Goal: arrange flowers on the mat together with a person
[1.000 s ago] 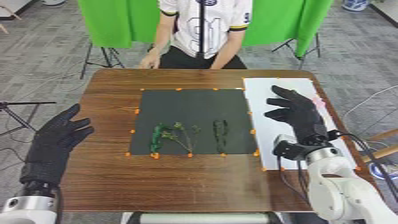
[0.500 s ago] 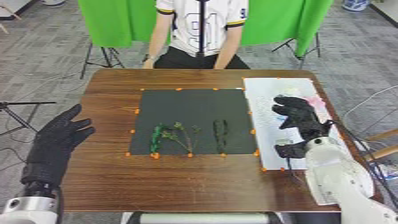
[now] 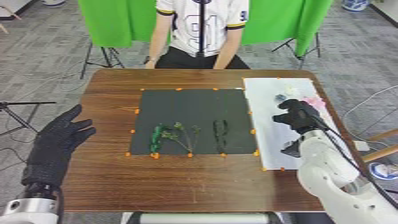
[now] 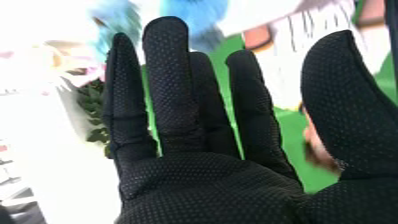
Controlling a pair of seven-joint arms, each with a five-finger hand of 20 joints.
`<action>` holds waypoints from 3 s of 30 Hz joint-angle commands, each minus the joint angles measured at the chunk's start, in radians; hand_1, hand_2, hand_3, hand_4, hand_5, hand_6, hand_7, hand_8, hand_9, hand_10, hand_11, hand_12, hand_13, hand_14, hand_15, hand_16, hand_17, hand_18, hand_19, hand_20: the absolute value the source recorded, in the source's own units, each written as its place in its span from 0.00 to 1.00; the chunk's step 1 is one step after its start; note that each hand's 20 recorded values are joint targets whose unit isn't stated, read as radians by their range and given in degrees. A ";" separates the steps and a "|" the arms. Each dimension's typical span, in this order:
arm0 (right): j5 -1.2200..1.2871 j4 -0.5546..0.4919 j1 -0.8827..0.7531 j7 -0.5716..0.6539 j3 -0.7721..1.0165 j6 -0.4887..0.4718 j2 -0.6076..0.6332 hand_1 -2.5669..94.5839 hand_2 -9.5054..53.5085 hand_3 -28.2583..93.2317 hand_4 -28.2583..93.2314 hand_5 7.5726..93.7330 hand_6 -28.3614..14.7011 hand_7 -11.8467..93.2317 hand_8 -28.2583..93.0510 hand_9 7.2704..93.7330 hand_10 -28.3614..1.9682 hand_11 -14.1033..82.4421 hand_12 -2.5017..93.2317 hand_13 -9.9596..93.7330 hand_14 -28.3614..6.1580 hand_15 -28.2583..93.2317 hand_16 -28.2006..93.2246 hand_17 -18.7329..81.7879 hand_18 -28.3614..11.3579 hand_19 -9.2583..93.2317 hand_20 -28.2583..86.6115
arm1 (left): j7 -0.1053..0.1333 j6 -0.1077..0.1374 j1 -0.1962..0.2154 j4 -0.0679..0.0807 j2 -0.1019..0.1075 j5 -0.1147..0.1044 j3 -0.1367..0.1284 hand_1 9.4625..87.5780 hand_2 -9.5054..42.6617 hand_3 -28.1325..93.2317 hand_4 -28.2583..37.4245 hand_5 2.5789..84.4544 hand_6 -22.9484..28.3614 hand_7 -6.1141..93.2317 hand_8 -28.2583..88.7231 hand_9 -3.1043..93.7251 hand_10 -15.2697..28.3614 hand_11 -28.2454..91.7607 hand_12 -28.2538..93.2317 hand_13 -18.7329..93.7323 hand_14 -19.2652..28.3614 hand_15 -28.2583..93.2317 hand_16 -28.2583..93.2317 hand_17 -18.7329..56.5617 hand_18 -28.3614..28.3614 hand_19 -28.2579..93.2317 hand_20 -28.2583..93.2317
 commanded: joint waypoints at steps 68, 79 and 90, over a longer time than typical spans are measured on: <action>-0.128 0.432 0.776 -0.244 -1.049 0.157 -0.468 0.69 0.00 0.65 0.00 0.79 0.92 0.38 0.19 0.95 1.00 0.20 0.32 0.86 0.84 0.73 0.41 0.48 0.46 0.80 0.35 | -0.085 -0.100 -0.333 0.034 0.093 0.004 0.103 0.19 0.28 0.90 0.02 0.38 0.59 0.23 0.14 0.36 0.79 0.53 0.31 0.36 0.93 0.75 0.13 0.14 0.89 0.69 0.32; -0.166 0.405 0.766 -0.262 -1.027 0.126 -0.470 0.62 0.00 0.66 0.00 0.68 0.87 0.36 0.16 0.82 0.90 0.23 0.27 0.79 0.76 0.72 0.41 0.43 0.40 0.78 0.40 | -0.092 -0.104 -0.320 0.032 0.080 0.005 0.102 0.19 0.28 0.89 0.02 0.38 0.59 0.23 0.14 0.36 0.79 0.52 0.31 0.36 0.93 0.75 0.13 0.14 0.89 0.69 0.32; -0.197 0.406 0.827 -0.165 -1.102 0.141 -0.458 0.55 0.00 0.76 0.00 0.67 0.86 0.34 0.16 0.73 0.73 0.35 0.18 0.73 0.72 0.73 0.41 0.40 0.36 0.78 0.42 | -0.087 -0.099 -0.299 0.026 0.084 0.004 0.091 0.19 0.28 0.89 0.02 0.38 0.59 0.23 0.14 0.36 0.79 0.52 0.31 0.36 0.93 0.75 0.13 0.14 0.89 0.68 0.32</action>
